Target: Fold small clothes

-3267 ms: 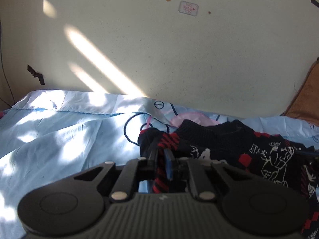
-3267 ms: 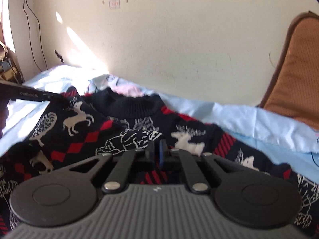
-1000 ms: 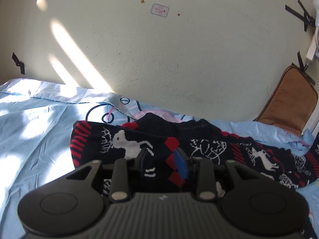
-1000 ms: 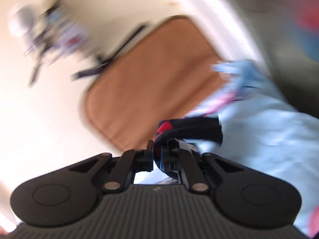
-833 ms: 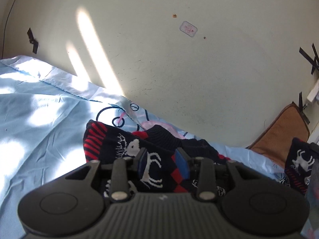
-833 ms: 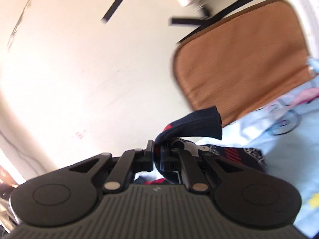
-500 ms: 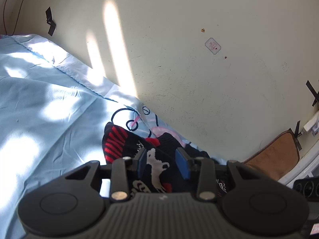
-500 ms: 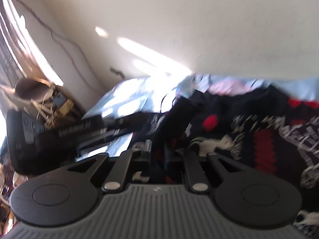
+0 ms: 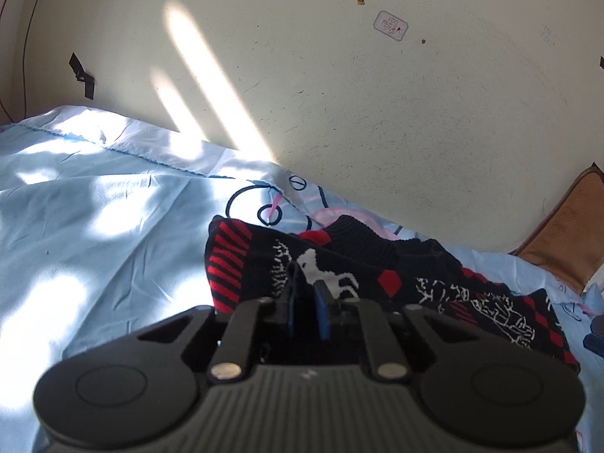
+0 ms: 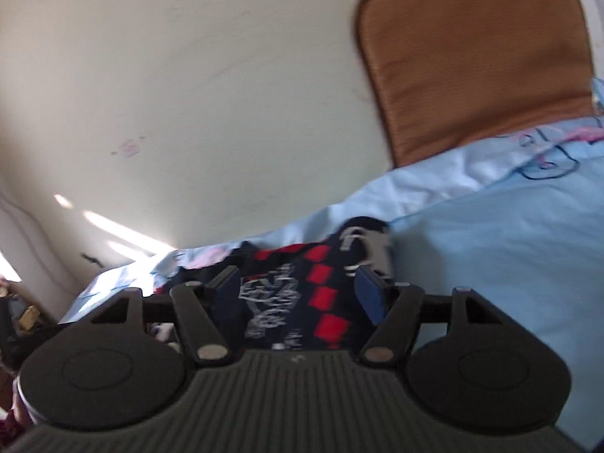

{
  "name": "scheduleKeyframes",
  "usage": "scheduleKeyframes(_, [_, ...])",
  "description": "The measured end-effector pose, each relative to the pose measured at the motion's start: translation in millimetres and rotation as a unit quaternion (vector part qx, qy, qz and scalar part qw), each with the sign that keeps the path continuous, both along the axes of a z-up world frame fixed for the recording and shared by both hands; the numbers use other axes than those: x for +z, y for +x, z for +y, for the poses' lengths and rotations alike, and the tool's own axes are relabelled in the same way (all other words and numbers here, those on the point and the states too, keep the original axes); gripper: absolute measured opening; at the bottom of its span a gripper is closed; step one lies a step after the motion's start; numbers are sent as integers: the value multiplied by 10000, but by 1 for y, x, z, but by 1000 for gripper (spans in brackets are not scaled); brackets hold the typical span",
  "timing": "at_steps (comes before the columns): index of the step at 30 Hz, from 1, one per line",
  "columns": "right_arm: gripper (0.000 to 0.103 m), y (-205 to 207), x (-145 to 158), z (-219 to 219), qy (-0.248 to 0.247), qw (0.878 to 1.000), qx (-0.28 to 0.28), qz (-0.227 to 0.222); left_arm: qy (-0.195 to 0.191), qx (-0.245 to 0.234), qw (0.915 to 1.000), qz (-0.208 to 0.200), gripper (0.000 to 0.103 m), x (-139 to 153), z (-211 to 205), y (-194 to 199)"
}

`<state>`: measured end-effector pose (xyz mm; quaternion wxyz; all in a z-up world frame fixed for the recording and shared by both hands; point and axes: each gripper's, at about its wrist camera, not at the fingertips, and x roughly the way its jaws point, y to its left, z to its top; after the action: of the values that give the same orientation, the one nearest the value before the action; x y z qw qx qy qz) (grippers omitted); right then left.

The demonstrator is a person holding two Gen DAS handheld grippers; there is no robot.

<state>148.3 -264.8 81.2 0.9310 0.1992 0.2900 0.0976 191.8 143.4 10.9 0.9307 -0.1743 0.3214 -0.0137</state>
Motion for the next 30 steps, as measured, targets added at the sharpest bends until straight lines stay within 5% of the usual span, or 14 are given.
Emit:
scheduleKeyframes(3, [67,17,-28,-25,436,9979,-150,453,314,56,9991,-266,8,7,-7,-7])
scheduleKeyframes(4, [59,25,-39,-25,602,9961,-49,646,410,130,9986,-293,8,7,-8,-6])
scheduleKeyframes(5, [21,32,-46,-25,698,9941,-6,832,414,181,9986,-268,8,7,-7,-5])
scheduleKeyframes(7, [15,32,-45,-18,666,9960,-17,596,391,360,9985,-103,8,4,-2,0])
scheduleKeyframes(10, [15,39,-48,-5,144,9989,-82,446,488,453,9977,137,9,-4,0,9])
scheduleKeyframes(13, [14,37,-54,-8,215,9991,-69,363,748,404,9963,108,13,-4,-6,9])
scheduleKeyframes(15, [38,28,-44,-11,183,9983,-163,533,595,277,9978,97,22,-2,-4,7])
scheduleKeyframes(18, [46,-2,-28,-14,360,9979,-122,516,140,172,9995,244,37,11,7,1])
scheduleKeyframes(23, [46,-79,-16,-9,426,9964,606,404,-298,-17,9996,-19,44,66,30,-57])
scheduleKeyframes(26, [46,-115,-16,0,668,9898,1231,272,-79,-149,9998,-42,46,82,42,-112])
scheduleKeyframes(30, [47,-149,-16,30,1029,9704,2174,223,162,-130,9989,421,46,72,53,-180])
